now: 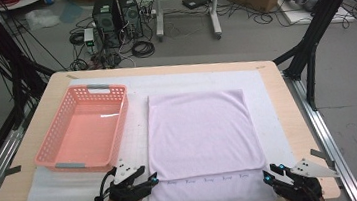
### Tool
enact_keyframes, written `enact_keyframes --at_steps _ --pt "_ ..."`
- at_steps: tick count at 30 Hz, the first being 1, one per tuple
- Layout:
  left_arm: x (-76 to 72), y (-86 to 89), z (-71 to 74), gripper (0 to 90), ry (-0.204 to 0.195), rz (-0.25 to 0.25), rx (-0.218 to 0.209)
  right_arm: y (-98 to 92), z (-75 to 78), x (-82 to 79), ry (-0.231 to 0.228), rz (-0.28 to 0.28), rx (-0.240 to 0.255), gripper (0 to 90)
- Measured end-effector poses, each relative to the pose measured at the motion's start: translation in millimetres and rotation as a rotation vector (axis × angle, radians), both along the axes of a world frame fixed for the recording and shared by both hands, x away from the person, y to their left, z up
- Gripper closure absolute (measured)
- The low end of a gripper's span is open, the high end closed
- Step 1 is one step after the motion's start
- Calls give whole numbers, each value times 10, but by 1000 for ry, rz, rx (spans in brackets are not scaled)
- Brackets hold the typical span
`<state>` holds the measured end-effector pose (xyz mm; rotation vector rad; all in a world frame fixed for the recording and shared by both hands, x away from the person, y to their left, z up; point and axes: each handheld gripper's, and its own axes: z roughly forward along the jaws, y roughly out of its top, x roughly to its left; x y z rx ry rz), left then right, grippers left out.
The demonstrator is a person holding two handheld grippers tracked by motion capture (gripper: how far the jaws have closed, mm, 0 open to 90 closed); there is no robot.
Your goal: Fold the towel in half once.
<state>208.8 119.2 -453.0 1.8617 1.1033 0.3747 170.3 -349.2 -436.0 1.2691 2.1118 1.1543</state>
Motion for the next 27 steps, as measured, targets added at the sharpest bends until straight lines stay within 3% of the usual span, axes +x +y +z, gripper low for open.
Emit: enact_keyframes --at_steps 6,9,14,18,24,27 --pt "-81 -96 -4 566 -14 -42 22 -15 0 -16 3 -9 -16 597" --pt "-88 -109 -2 604 -23 -30 35 -67 2 -24 4 -33 -15 598" --pt "-89 -116 -13 743 -36 -14 68 -186 -2 -30 4 -99 -5 616" --pt "-101 -148 -16 853 -73 0 122 -233 -18 8 0 -138 7 623" --pt "-99 -172 -19 894 -81 -14 127 -118 -80 132 27 -107 78 620" --pt "-101 -168 6 897 -97 -14 109 -23 -81 180 25 -92 61 618"
